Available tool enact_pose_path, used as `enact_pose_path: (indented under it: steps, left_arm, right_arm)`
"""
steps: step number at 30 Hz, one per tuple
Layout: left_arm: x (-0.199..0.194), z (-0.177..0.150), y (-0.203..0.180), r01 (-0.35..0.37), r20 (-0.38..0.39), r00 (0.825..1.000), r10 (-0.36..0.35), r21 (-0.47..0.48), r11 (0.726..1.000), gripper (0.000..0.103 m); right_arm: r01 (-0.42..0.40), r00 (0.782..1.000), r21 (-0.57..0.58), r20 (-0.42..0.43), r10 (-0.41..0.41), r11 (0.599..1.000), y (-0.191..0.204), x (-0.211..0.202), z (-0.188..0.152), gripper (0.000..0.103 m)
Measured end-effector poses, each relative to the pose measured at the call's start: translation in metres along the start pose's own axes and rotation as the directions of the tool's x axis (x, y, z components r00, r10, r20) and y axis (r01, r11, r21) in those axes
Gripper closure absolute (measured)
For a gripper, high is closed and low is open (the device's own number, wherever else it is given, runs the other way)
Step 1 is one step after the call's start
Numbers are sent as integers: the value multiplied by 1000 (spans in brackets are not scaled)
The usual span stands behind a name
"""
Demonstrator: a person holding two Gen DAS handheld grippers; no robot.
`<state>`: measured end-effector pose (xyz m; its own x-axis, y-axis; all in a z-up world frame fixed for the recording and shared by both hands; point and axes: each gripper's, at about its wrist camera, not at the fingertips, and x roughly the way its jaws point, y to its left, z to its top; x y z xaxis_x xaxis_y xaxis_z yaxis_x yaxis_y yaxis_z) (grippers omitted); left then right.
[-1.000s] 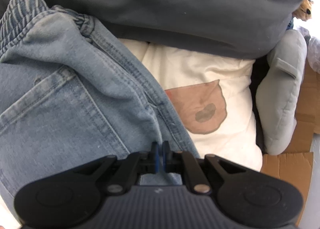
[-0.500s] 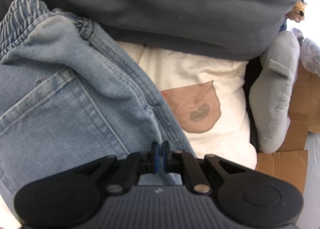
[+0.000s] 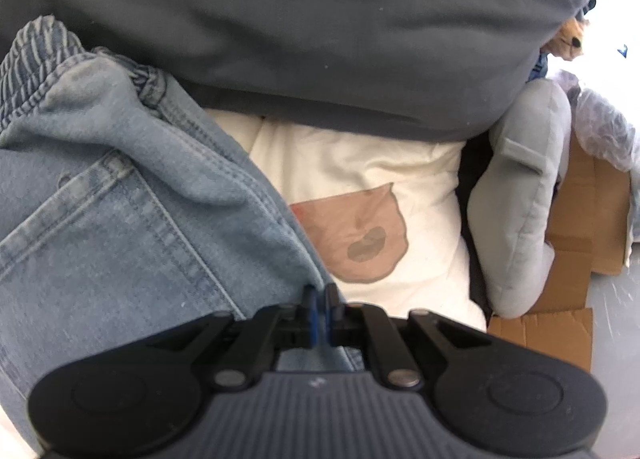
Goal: Fold clothes
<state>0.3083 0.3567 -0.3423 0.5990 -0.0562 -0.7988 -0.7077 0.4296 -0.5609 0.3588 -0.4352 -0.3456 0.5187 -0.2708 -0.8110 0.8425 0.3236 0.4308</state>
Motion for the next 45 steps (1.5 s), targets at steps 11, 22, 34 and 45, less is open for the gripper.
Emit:
enact_pose_path:
  steps: [11,22,34,45]
  left_arm:
    - [14,3,-5,14,26,1000,-13,-38,999,100]
    - [47,5,-14,1,34,999,0,-40,999,100]
    - [50,3,-29,-42,-27,999,44,92,995,87]
    - [44,-55,-89,85,-200,980,-2,411,908,72]
  right_arm:
    - [-27,999,49,23,26,998,17,8,-3,103]
    - [-60,997,129,53,54,990,14,29,-8,103]
    - [-191,981,257,31,189,947,-6,50,-15,100]
    - [-223,973,103,-37,228,969,-13,-28,-5,73]
